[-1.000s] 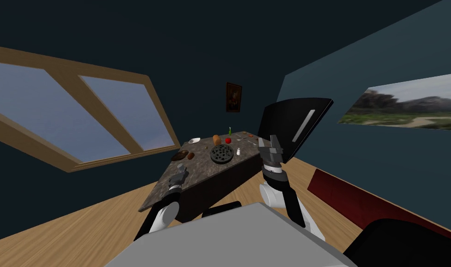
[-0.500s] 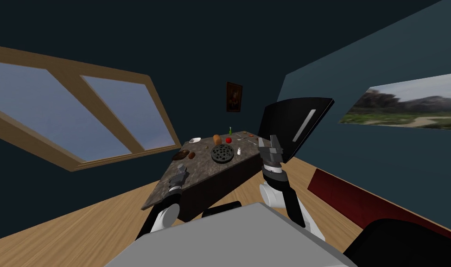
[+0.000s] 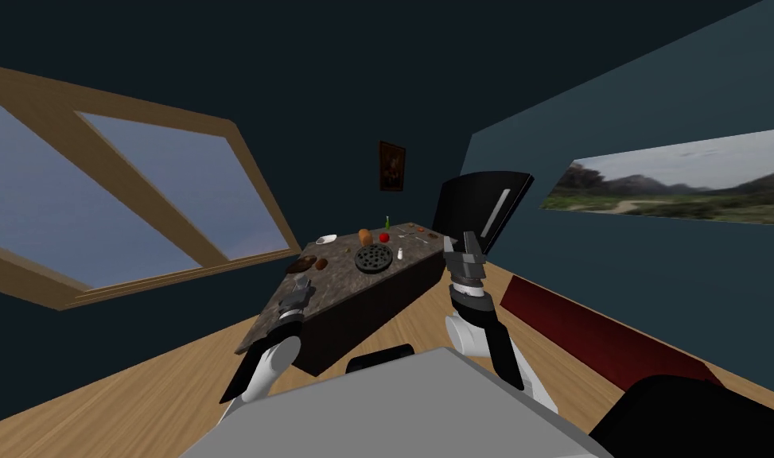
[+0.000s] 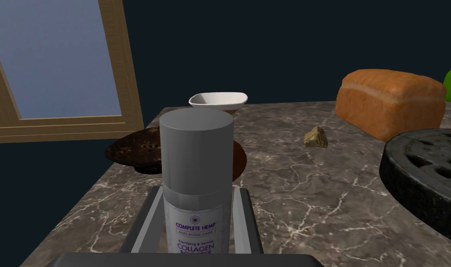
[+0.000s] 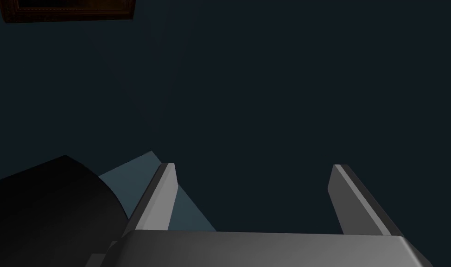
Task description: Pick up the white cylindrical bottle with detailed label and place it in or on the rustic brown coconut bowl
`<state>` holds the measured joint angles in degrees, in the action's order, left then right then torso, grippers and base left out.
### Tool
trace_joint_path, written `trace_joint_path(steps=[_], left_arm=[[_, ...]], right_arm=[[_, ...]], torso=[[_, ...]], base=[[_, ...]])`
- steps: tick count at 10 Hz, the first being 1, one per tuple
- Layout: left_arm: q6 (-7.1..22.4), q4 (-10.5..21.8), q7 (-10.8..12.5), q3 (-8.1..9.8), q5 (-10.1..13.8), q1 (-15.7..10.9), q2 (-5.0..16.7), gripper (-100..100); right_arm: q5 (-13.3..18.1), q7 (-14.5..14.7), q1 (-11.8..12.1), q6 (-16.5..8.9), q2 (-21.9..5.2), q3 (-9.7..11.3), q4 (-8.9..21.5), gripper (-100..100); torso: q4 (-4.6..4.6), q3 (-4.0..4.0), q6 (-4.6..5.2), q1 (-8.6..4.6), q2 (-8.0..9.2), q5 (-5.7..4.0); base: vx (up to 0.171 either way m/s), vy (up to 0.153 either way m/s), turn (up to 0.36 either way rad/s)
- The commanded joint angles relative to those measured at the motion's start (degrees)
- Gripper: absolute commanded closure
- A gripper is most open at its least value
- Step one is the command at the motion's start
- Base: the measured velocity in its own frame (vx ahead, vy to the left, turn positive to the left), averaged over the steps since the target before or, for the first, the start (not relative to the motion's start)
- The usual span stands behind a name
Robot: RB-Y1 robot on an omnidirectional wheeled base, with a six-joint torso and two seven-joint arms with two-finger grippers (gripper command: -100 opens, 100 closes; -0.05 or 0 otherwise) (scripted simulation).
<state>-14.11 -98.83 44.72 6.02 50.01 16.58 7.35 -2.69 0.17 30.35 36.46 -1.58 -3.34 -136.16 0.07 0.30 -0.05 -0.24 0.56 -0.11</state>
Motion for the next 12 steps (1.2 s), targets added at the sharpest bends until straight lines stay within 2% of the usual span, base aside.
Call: trace_joint_path(steps=[1, 7, 12], left_arm=[[-0.58, 0.17, 0.02, 1.83, 0.57, -1.44, 1.19, 100], [-0.35, 0.03, -1.29, 10.56, 2.39, -7.33, 3.43, 100], [1.07, 1.96, -1.68, 18.11, 2.96, -11.35, 5.15, 100]], right_arm=[[0.0, 0.0, 0.0, 0.0, 0.0, 0.0, 0.0, 0], [0.0, 0.0, 0.0, 0.0, 0.0, 0.0, 0.0, 0], [0.0, 0.0, 0.01, 0.0, -0.01, -0.01, 0.0, 0]], torso=[[0.0, 0.0, 0.0, 0.0, 0.0, 0.0], [0.05, 0.07, 0.06, 0.04, 0.08, 0.03], [0.04, -0.02, 0.07, 0.47, -0.1, 0.15]], base=[[-0.128, -0.041, -0.15], [-0.129, -0.052, -0.164], [-0.074, 0.014, -0.208]])
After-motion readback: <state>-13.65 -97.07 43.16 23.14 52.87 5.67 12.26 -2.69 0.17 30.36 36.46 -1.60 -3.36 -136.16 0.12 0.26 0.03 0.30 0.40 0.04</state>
